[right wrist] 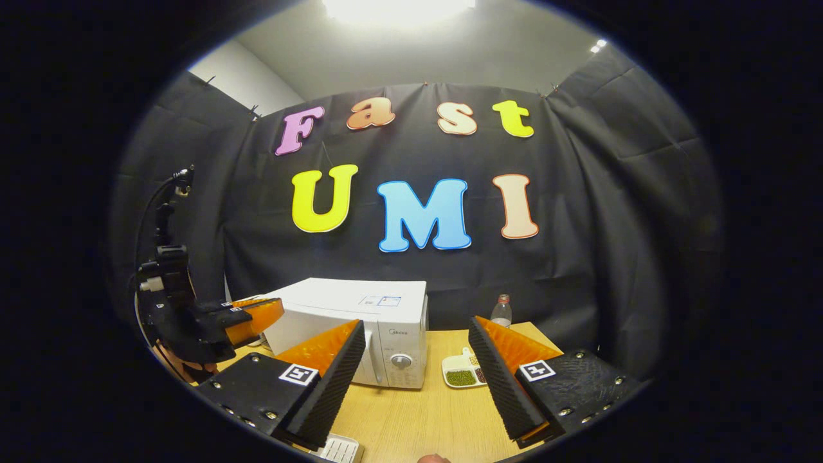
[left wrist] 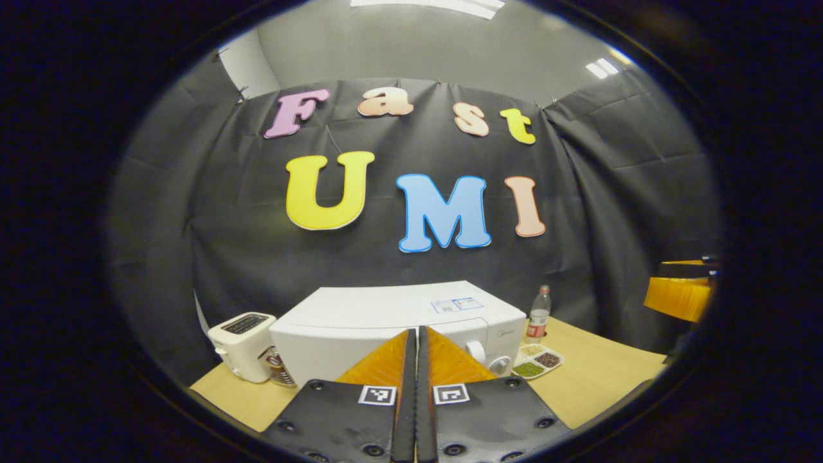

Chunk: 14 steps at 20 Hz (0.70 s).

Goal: Open the microwave oven with the left hand, put the food in, and close the microwave oven.

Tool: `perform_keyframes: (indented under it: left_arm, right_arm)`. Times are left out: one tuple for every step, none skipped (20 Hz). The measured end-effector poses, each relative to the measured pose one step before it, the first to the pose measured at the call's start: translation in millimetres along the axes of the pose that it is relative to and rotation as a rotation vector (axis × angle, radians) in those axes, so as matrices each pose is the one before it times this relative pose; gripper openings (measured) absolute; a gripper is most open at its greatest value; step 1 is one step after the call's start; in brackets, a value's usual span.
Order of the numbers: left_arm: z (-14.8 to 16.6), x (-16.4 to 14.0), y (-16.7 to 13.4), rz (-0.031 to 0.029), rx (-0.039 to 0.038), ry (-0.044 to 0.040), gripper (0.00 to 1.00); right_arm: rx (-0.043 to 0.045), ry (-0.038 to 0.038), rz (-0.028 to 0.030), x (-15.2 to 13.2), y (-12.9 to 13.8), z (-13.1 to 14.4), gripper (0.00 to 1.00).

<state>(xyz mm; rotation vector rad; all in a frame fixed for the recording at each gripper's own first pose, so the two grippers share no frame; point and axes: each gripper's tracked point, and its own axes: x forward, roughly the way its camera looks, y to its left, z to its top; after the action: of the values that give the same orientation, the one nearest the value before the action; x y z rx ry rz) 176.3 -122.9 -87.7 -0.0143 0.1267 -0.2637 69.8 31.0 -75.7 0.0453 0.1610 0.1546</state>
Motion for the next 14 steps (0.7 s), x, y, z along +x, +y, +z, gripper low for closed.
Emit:
perform_keyframes:
  left_arm:
    - [4.76, -11.96, 1.30, 0.01145, -0.00366, -0.00446, 0.10]
    - [0.44, -12.81, 1.35, 0.01182, -0.00470, 0.00033, 0.07]
    - [-1.25, -13.97, 1.52, 0.01009, -0.00388, 0.00263, 0.07]
    - [0.68, -11.34, 1.09, 0.01013, 0.00019, 0.00430, 0.10]
    - [1.50, -12.08, 2.51, 0.01413, 0.00433, -0.00247, 0.10]
    - [2.85, -12.17, 3.04, 0.01389, 0.00391, -0.00265, 0.07]
    - [2.05, -12.94, 0.79, 0.00831, -0.00276, -0.00317, 0.07]
    - [4.65, -11.16, -0.15, 0.00078, -0.00277, -0.00661, 0.10]
    - [5.28, -10.26, 1.01, 0.00293, 0.00419, -0.00782, 0.10]
    - [3.66, -9.32, 2.94, 0.00890, 0.00659, -0.00408, 0.10]
    - [2.72, -10.84, 1.96, 0.00661, 0.00344, -0.00496, 0.07]
    - [3.58, -10.69, 4.53, 0.01084, -0.00038, -0.00014, 0.10]
    - [0.45, -9.92, 2.83, 0.00421, -0.00549, 0.00171, 0.07]
    - [2.65, -9.74, 3.17, 0.00495, -0.00801, -0.00102, 0.07]
  right_arm:
    - [-0.00194, -0.00407, 0.00590, -8.36, 1.08, 1.36, 0.98]
    - [0.00466, -0.00253, 0.00955, -7.98, 1.55, 0.95, 0.98]
    - [0.00828, -0.00616, 0.00962, -7.81, 2.15, 1.93, 0.98]
    - [0.00701, -0.00715, 0.00998, -7.75, 2.22, 2.96, 0.98]
    - [0.00336, -0.00696, 0.00933, -7.62, 2.17, 2.00, 0.98]
    - [-0.00524, -0.00494, 0.01044, -6.19, 3.05, 1.87, 0.98]
    - [-0.00969, -0.00181, 0.00961, -6.74, 2.77, 1.70, 0.98]
    - [-0.00981, -0.00331, 0.00535, -5.58, 2.15, 1.69, 0.98]
    - [-0.00521, -0.00788, 0.00537, -5.43, 3.17, 2.60, 0.98]
    - [-0.00336, -0.00799, 0.00499, -3.56, 3.58, 3.02, 0.98]
    - [-0.00429, -0.00469, 0.00345, -2.66, 3.11, 0.29, 0.98]
    - [-0.00201, -0.00658, -0.00414, -2.31, 1.70, 2.37, 0.98]
    - [0.00241, -0.01001, -0.00304, -1.70, 1.31, 3.94, 0.98]
    - [0.00620, -0.00861, -0.00415, -2.30, 0.83, 3.68, 0.98]
